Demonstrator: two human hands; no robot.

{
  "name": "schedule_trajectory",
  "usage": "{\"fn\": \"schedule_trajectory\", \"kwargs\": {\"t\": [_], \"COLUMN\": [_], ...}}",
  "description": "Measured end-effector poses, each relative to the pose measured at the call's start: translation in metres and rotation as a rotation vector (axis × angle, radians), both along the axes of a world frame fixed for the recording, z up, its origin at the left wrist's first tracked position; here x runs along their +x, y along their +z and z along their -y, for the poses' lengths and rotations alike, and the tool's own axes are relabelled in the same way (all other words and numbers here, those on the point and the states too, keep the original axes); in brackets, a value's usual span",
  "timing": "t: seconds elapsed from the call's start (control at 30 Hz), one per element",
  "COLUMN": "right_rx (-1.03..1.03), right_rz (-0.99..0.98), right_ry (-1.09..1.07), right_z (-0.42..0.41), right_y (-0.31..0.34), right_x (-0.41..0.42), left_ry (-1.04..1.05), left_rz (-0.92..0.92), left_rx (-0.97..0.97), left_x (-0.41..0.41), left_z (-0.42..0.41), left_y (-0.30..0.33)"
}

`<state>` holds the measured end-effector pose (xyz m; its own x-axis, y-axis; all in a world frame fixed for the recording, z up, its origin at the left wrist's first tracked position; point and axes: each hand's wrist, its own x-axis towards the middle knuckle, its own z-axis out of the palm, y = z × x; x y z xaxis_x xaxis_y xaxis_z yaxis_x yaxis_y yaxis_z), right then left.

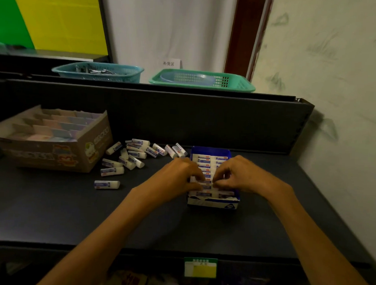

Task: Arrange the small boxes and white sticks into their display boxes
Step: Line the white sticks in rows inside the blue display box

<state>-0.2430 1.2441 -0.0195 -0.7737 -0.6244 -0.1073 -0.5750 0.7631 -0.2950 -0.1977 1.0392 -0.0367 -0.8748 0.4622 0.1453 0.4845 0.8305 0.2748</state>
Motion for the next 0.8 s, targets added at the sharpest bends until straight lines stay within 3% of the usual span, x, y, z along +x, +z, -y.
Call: {"fn": "schedule_trajectory", "kwargs": {"t": [0.13,0.43,0.8], "right_rx": [-0.12,-0.15,-0.098], "right_rz": [-0.122,-0.148,-0.143], "right_ry": [0.021,0.157,0.185], "right_z": [0.028,0.125,0.194], "right_y": [0.009,-0.005,-0.029], "right_x": [0.0,-0.005,-0.012], "left_ry": [0.124,0.444,0.429], "left_rz": [-0.098,0.081,0.228], "left_rx": [0.008,-0.043,-0.074], "left_x": [0.01,0.047,0.047], "left_z": [0.04,0.151,0.181], "left_y": [0.012,0.004,-0.008]}}
